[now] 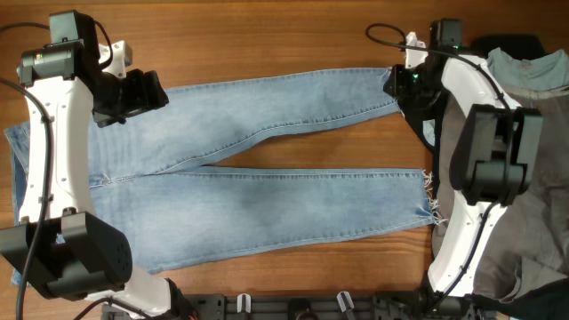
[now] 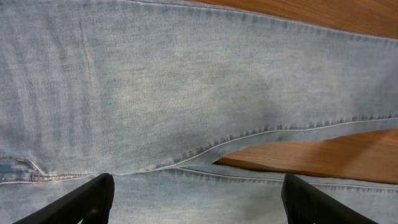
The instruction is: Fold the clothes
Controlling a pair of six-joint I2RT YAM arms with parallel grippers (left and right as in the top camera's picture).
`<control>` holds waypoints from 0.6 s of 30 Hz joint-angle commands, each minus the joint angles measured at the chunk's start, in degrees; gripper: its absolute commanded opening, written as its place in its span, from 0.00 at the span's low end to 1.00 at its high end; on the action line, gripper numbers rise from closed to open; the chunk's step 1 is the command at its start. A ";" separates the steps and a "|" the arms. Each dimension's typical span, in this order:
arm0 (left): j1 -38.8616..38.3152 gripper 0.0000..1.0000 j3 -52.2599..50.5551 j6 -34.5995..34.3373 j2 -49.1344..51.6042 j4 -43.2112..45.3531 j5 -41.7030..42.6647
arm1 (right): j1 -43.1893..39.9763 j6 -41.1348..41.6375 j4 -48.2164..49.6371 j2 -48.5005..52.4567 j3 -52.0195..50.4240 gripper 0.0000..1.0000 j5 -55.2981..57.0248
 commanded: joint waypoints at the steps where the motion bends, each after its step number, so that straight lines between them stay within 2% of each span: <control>1: -0.15 0.86 0.55 0.46 -1.27 0.17 0.33 | 0.76 -0.31 5.33 2.16 -0.28 0.04 -5.49; 2: -0.15 0.86 0.55 0.48 -1.27 0.17 0.33 | 0.22 3.41 9.35 2.08 0.72 0.04 -5.53; 3: -0.15 0.86 0.55 0.46 -1.27 0.15 0.33 | -1.84 15.06 18.71 2.08 4.39 0.04 -5.57; 4: -0.15 0.86 0.55 0.46 -1.27 0.13 0.33 | -3.19 19.58 24.37 2.08 7.08 0.04 -6.34; 6: -0.15 0.86 0.55 0.46 -1.27 0.13 0.33 | -4.68 22.62 28.61 2.08 9.77 0.04 -7.08; 8: -0.15 0.87 0.55 0.48 -1.27 0.17 0.31 | -5.51 22.67 28.74 2.08 11.45 0.04 -7.06; 9: -0.15 0.87 0.57 0.48 -1.27 0.20 0.24 | -6.08 22.67 28.74 1.99 12.09 0.35 -8.70; 10: 0.09 0.88 0.70 0.48 -1.40 0.20 -0.17 | -6.75 22.08 28.68 1.51 12.33 0.82 -13.20; 12: 0.59 0.87 1.07 0.48 -2.12 -0.11 -0.57 | -7.48 21.73 27.15 0.22 12.33 0.99 -18.03; 14: 1.55 0.88 1.97 0.46 -3.67 -1.57 -2.91 | -8.07 21.22 23.19 -2.25 12.33 1.00 -18.82; 18: 5.22 0.88 3.45 0.15 -9.14 -5.88 -7.72 | -8.22 13.90 12.50 -10.64 12.33 1.00 -17.68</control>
